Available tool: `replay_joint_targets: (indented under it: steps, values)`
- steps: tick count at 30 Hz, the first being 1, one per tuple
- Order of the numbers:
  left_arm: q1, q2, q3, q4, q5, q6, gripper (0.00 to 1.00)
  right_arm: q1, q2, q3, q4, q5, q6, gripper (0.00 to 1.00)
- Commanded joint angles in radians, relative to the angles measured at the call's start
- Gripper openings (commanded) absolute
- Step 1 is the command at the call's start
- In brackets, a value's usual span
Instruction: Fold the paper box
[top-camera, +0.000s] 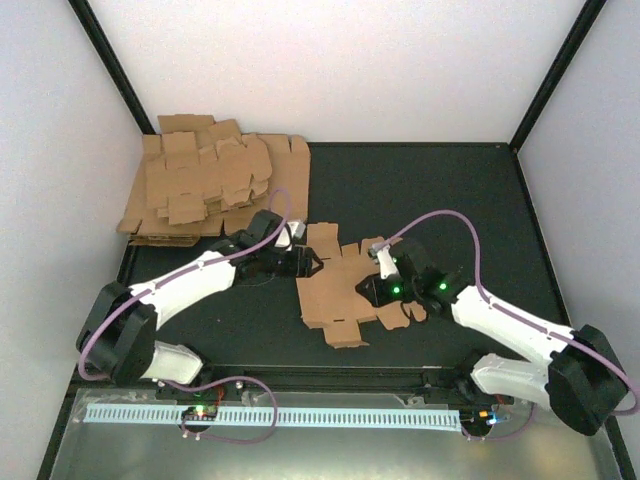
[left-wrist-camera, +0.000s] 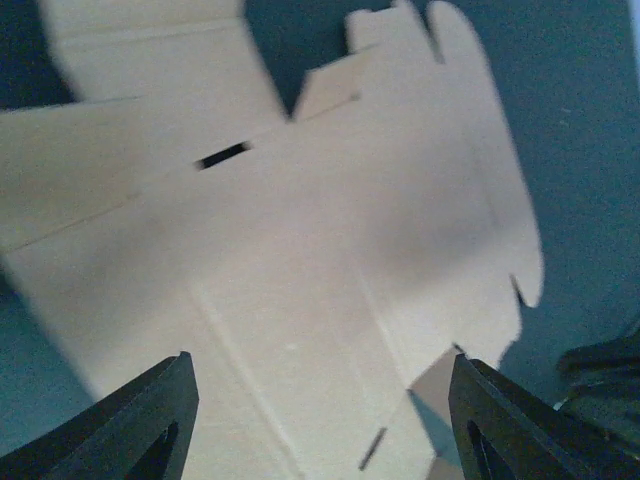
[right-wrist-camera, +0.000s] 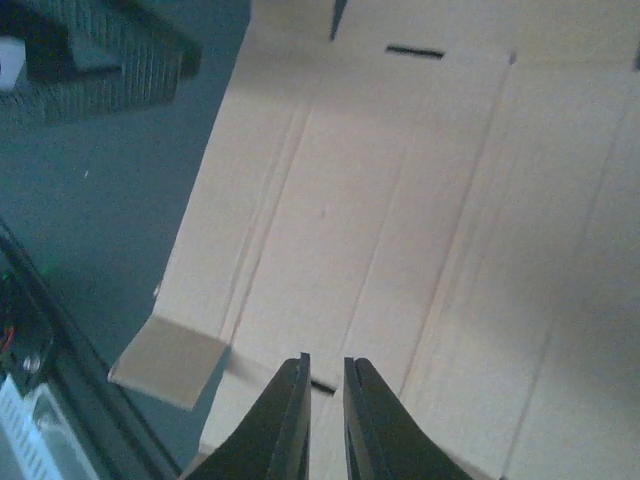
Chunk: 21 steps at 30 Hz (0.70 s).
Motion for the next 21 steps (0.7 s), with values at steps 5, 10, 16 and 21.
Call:
replay_joint_targets:
  steps: [5,10,16,21]
  values:
    - [0.129,0.027,-0.098,-0.029,0.021,-0.007,0.73,-0.137,0.112,0.081,-0.002,-0.007,-0.061,0.22]
    - [0.145,0.063,-0.117,0.019,0.055,-0.013,0.73,-0.245,0.132,0.081,-0.002,-0.009,-0.075,0.44]
    - [0.148,0.142,-0.127,0.102,0.121,-0.033,0.69,-0.276,0.175,0.054,0.031,-0.023,-0.073,0.53]
    - [0.148,0.185,-0.101,0.144,0.151,-0.038,0.45,-0.3,0.195,0.031,0.06,-0.008,-0.057,0.56]
